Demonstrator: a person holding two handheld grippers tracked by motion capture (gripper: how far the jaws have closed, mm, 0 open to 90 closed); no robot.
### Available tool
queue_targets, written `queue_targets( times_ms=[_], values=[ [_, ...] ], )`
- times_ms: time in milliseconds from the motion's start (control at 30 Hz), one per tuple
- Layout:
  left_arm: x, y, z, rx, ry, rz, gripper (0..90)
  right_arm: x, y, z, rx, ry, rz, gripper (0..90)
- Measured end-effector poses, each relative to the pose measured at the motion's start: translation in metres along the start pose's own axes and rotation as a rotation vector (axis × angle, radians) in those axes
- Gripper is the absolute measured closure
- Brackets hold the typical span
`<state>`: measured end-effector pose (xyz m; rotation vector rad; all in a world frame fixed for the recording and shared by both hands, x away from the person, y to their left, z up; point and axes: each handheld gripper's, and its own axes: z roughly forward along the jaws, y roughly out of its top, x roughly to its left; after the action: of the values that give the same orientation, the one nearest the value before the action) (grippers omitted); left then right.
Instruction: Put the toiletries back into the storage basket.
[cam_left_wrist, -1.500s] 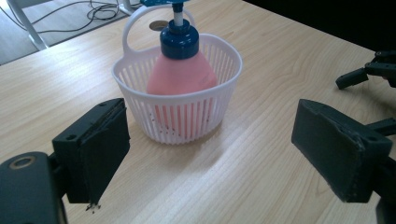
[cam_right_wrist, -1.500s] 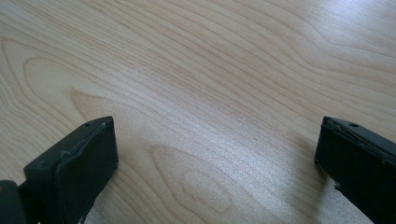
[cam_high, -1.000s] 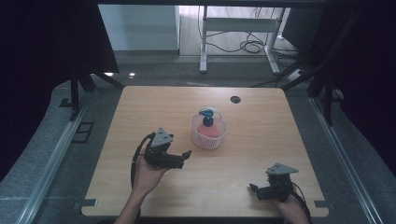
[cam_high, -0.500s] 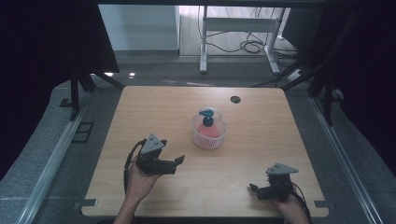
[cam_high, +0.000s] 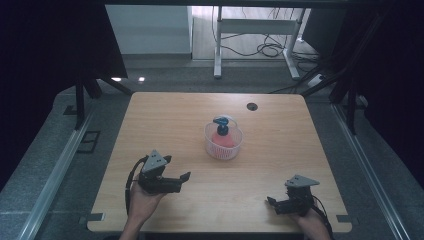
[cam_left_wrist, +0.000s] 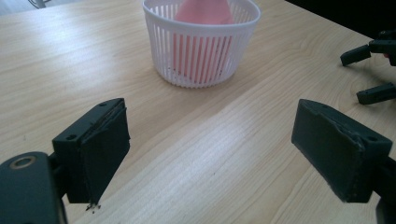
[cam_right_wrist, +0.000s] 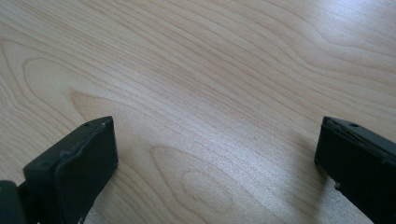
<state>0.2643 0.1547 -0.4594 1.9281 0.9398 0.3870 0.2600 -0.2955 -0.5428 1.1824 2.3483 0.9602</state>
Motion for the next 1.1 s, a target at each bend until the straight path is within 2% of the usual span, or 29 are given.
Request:
queue_targets(
  times_ms=[400,667,1100],
  values=[
    [0.004,-0.026,-0.004,0.003,0.002,-0.035,11.3,0.000,0.000,0.000,0.001,-0.001,0.002,0.0],
    [0.006,-0.043,-0.004,0.021,0.005,-0.054,11.2,0.000,0.000,0.000,0.000,-0.002,0.002,0.0],
    [0.000,-0.060,0.004,0.076,0.011,-0.037,11.2,0.000,0.000,0.000,0.000,-0.003,0.002,0.0]
  ],
)
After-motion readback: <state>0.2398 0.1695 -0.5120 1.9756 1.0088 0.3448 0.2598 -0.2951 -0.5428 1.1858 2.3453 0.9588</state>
